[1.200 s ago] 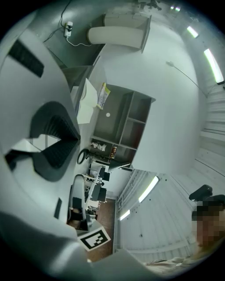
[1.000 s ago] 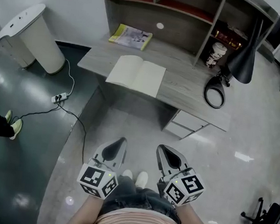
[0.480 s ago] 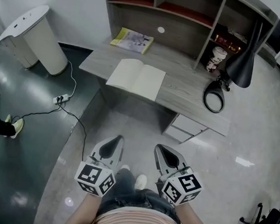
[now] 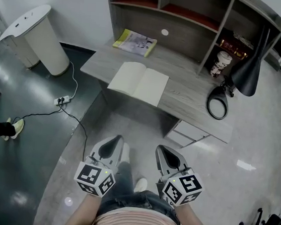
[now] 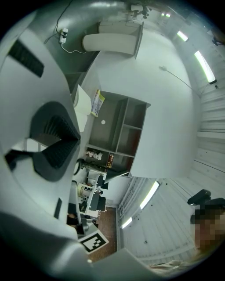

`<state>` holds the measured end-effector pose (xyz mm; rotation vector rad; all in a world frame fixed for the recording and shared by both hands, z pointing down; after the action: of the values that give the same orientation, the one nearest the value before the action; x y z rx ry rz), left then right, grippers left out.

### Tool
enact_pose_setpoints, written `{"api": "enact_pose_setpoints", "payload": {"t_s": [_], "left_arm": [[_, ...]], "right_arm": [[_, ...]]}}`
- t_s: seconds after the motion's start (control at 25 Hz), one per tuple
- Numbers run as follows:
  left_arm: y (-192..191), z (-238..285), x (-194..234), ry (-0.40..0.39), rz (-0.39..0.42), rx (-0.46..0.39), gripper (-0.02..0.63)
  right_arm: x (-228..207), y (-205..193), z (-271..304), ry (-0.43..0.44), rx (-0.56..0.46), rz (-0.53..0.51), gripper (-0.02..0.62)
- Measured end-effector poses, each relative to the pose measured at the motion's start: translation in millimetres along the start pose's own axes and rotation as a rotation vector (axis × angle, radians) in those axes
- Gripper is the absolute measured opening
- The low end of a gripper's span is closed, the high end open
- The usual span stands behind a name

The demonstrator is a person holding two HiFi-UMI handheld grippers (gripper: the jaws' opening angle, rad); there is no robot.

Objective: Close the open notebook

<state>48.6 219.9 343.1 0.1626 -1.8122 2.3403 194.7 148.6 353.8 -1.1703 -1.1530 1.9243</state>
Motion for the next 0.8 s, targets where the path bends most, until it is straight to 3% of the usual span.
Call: {"api": "enact_pose_setpoints", "payload": {"t_s": [0.44,0.8], "left_arm": [[11.9,49.4,55.3,-0.006,-0.017,0.009,0.012],[32.5,96.3,133.1,0.005,-0.040,0.033,0.012]], "right_arm": [[-16.8,12.9,62.7,-0.021,0.019,0.005,0.009],[-26.3,32.4,148.2,-0.038,0.046,0.013,0.009]]}}
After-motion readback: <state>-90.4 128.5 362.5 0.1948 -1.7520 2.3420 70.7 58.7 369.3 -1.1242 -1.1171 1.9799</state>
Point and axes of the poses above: the fingertips, and each gripper's own axes: z forward along the fingers, x to its left, y out of its top, the point moved 3 cm from there along -z, backward along the fingers
